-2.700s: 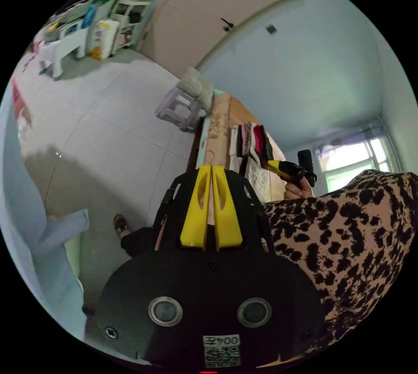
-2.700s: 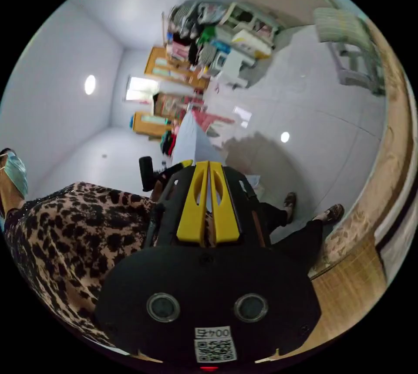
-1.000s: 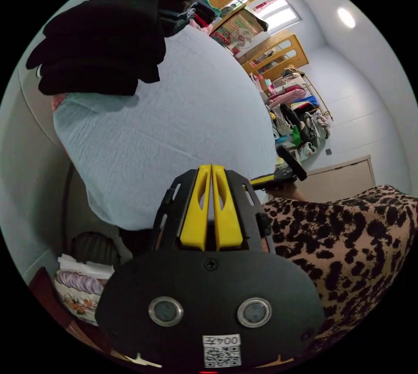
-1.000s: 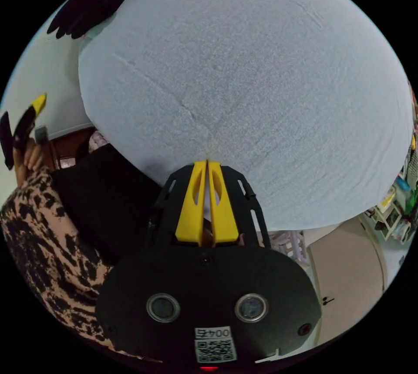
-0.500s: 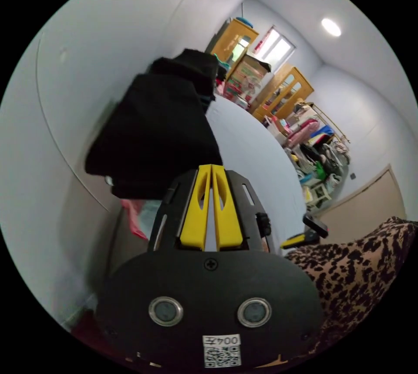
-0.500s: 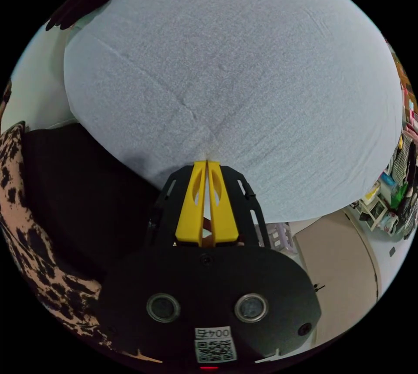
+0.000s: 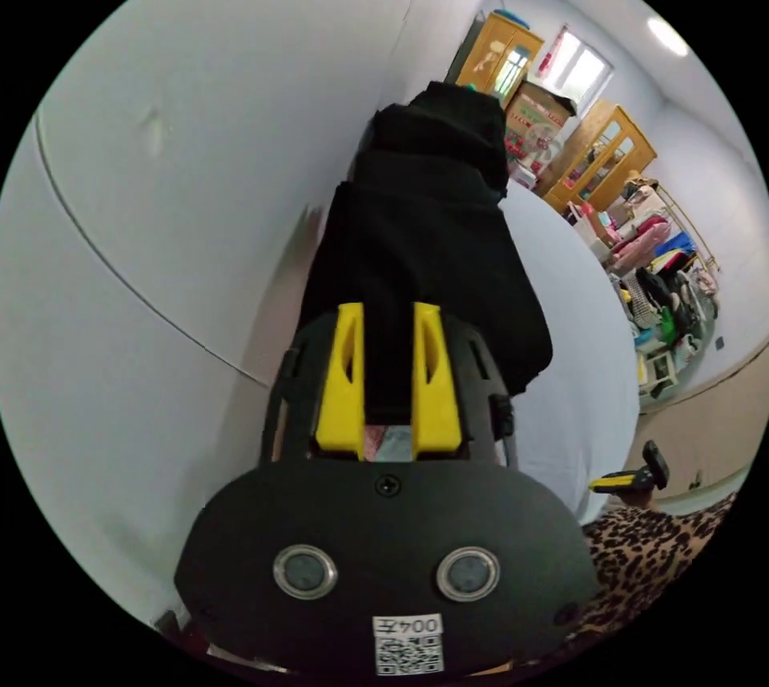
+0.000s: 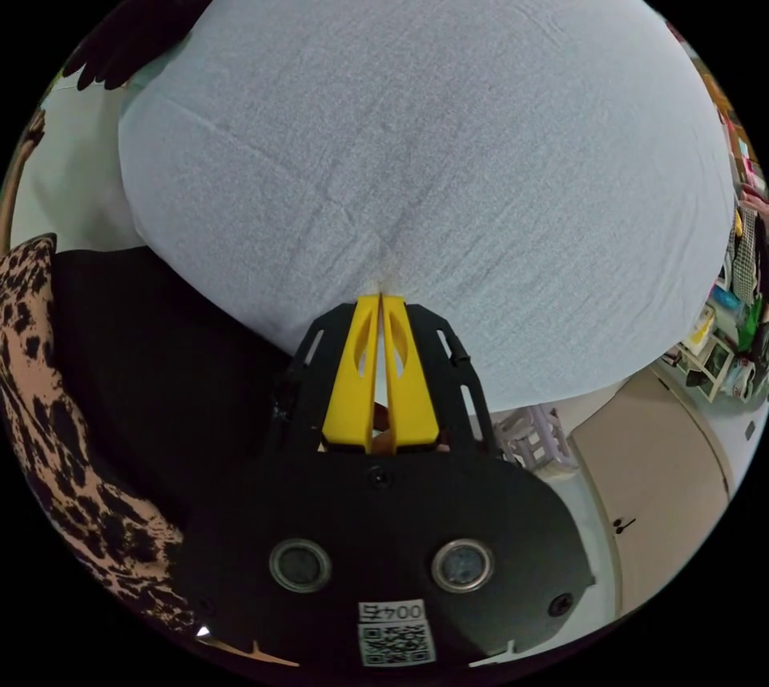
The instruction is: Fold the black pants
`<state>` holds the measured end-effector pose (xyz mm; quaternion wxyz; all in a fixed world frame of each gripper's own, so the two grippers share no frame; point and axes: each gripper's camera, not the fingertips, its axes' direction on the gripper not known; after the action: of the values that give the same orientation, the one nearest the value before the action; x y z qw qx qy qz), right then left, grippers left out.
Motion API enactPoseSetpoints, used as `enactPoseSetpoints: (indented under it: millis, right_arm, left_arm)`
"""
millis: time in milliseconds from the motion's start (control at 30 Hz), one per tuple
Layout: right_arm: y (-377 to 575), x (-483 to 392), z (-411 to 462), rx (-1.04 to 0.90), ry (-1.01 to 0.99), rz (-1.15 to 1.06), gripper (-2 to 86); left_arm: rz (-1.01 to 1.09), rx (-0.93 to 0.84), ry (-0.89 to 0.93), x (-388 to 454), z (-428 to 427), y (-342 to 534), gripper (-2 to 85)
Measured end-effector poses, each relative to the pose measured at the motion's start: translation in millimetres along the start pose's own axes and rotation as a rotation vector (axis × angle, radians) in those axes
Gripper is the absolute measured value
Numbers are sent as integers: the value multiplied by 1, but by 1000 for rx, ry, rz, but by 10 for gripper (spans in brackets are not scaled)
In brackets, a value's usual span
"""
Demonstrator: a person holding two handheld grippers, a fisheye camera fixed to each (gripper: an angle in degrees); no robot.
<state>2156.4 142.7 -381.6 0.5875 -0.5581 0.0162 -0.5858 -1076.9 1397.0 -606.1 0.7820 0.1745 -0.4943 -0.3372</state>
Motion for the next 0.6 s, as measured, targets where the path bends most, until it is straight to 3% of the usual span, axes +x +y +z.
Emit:
enactPoseSetpoints:
  millis: [100,167,333,533,600]
  right_arm:
    - [25,-2,14,29,2,-3,-9]
    - [44,2,24,51,-28,18,-9]
    - [83,14,42,93,-105,60,-8]
    - [120,5,55,119,-87,82,-6]
    - [127,1,57,104,-68,79,-6]
  left_arm:
    - [116,153,25,14,-44,-2,41]
    - [191,224,146,24,-71,-12,35]
    - [278,262,375,66,-94,-35,26]
    - [547,111,566,201,-57,-8,15]
    - [534,37,574,215,-24,3,12]
